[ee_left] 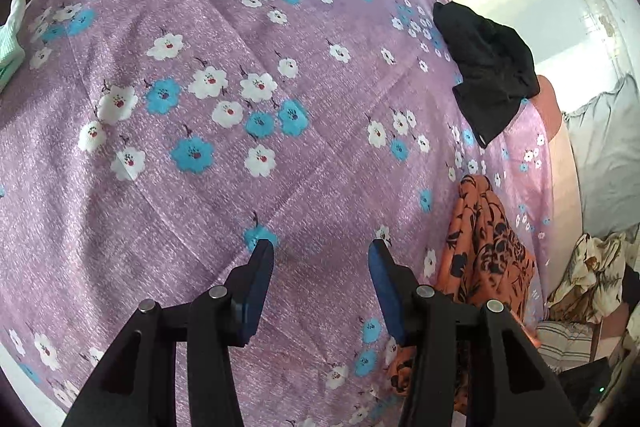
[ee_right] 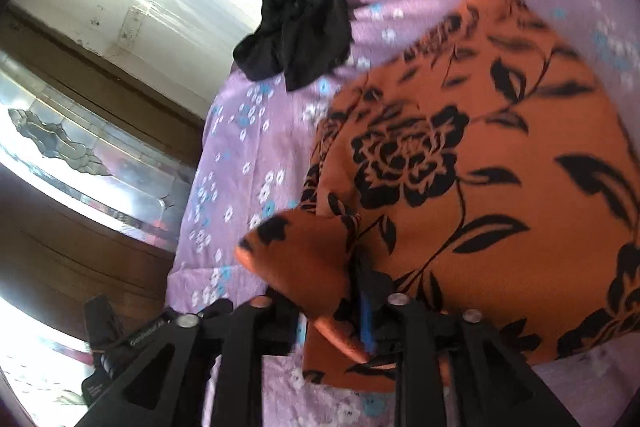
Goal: Fold small clothes
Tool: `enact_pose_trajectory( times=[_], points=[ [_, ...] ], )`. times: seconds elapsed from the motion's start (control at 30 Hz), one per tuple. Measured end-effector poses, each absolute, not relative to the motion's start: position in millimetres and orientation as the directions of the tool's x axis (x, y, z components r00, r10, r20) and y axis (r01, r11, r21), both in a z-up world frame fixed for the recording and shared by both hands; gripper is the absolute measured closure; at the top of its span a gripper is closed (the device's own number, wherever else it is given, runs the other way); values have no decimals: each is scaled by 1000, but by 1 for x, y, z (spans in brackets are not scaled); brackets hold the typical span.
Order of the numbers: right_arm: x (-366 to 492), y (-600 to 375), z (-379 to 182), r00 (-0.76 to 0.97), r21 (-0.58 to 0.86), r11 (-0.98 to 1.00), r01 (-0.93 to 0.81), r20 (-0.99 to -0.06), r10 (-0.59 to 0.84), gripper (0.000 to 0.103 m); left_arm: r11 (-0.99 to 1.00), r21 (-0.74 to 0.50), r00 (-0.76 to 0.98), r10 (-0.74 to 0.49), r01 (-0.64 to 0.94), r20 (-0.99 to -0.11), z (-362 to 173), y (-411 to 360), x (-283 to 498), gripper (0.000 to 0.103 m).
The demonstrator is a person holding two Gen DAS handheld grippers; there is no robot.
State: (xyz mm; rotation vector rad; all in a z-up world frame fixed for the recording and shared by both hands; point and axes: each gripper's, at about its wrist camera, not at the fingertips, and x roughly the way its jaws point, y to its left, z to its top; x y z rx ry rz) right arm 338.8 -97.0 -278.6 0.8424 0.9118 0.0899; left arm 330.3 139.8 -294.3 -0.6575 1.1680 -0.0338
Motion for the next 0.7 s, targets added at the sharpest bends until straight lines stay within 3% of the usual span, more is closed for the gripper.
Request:
enact_pose_trajectory(
  times=[0.03, 0.07, 0.17, 0.27, 0.4, 0.5, 0.53, 0.7],
  points=[
    [337, -101, -282, 625, 719, 653, 238, -627, 464, 38, 812, -499, 419, -356, -303, -835, -294, 139, 331, 53],
    [337, -104, -284, 619, 756, 619, 212, -594, 513, 32, 811, -502, 424, -358, -300, -832, -295, 136, 333, 53],
    [328, -114, -288, 561, 850, 507, 140, -490, 667, 32, 814, -520, 453, -372, -261, -810, -287, 129, 331, 53],
    [309, -134, -276, 569, 857, 505, 106, -468, 676, 32, 819, -545, 479, -411, -178, -776, -281, 110, 332, 49],
    [273, -182, -246, 696, 782, 615, 98, -495, 520, 37, 824, -567, 465, -493, -22, -735, -272, 71, 329, 46],
    [256, -213, -235, 755, 716, 687, 124, -517, 402, 57, 831, -552, 460, -518, 69, -722, -266, 43, 325, 38],
    [252, -222, -234, 764, 702, 700, 134, -522, 378, 61, 838, -539, 459, -515, 89, -724, -266, 34, 324, 31],
    [251, -237, -255, 747, 635, 740, 221, -598, 289, 62, 839, -525, 399, -535, 145, -744, -277, 0, 323, 30]
  ],
)
